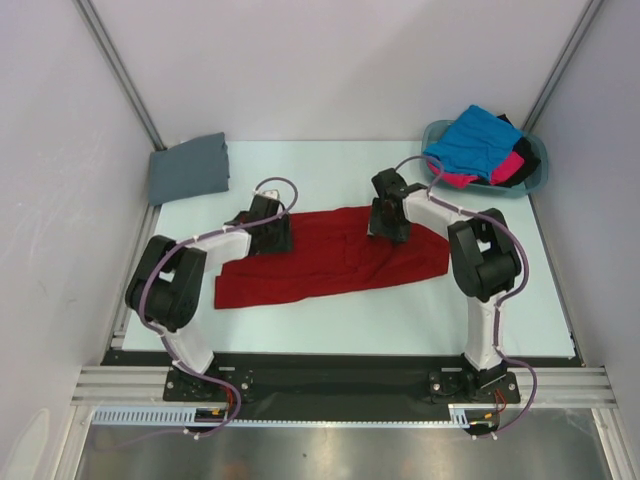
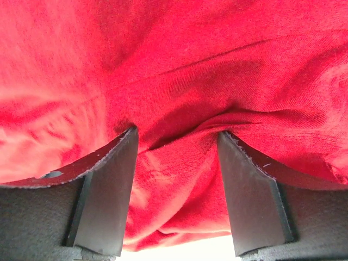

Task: Fold and stack the t-shirts
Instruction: Fold the tshirt

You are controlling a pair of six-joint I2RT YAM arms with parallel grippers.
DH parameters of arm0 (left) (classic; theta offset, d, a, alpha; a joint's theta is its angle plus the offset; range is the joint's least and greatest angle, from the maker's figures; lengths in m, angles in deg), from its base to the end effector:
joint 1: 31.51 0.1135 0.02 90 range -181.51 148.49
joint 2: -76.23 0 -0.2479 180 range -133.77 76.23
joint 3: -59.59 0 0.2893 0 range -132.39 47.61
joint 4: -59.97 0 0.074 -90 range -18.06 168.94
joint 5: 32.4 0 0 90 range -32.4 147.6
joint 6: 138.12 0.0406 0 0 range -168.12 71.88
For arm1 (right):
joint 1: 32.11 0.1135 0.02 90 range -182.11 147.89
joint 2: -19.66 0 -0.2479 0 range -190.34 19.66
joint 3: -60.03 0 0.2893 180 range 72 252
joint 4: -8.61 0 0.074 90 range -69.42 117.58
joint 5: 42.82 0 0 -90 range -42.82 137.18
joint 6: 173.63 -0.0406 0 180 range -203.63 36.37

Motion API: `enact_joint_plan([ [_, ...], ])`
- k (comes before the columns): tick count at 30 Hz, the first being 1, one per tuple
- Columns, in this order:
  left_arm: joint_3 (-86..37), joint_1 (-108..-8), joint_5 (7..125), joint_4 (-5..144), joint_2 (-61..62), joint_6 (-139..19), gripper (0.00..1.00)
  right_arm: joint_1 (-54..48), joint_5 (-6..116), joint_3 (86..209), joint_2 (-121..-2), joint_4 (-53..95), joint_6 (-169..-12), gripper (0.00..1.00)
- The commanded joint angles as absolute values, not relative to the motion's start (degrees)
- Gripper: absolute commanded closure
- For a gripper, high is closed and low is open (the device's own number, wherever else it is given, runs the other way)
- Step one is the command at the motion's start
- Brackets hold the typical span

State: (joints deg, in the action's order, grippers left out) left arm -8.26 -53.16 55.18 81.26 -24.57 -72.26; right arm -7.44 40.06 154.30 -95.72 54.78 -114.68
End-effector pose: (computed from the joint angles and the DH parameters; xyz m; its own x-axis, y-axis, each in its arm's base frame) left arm 0.3503 -0.1372 0.1067 -0.8296 -0.1103 -0.5473 0.0070 0.9782 -0.2077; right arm 0.4022 0.1792 0.1279 -0.9093 0.1456 -0.3899 0.1148 0.9882 0.1013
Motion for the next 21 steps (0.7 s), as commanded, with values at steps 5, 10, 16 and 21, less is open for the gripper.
enact_joint_plan([
  [5,8.75,-60.15,62.52,90.93,-22.22,-86.69,0.42,-8.64,42.52,166.28,-104.88,52.84,-112.03,0.34],
  [10,13.24,-62.01,63.57,92.24,-18.88,-90.83,0.43,-9.0,46.65,176.05,-112.16,55.03,-109.04,0.35],
  [16,16.41,-66.13,63.84,96.1,-12.3,-94.34,0.44,-9.08,53.58,193.15,-121.22,61.09,-105.35,0.34],
  [21,20.62,-67.81,67.51,97.43,-3.07,-99.44,0.42,-9.08,57.62,206.89,-130.1,67.24,-101.31,0.31],
])
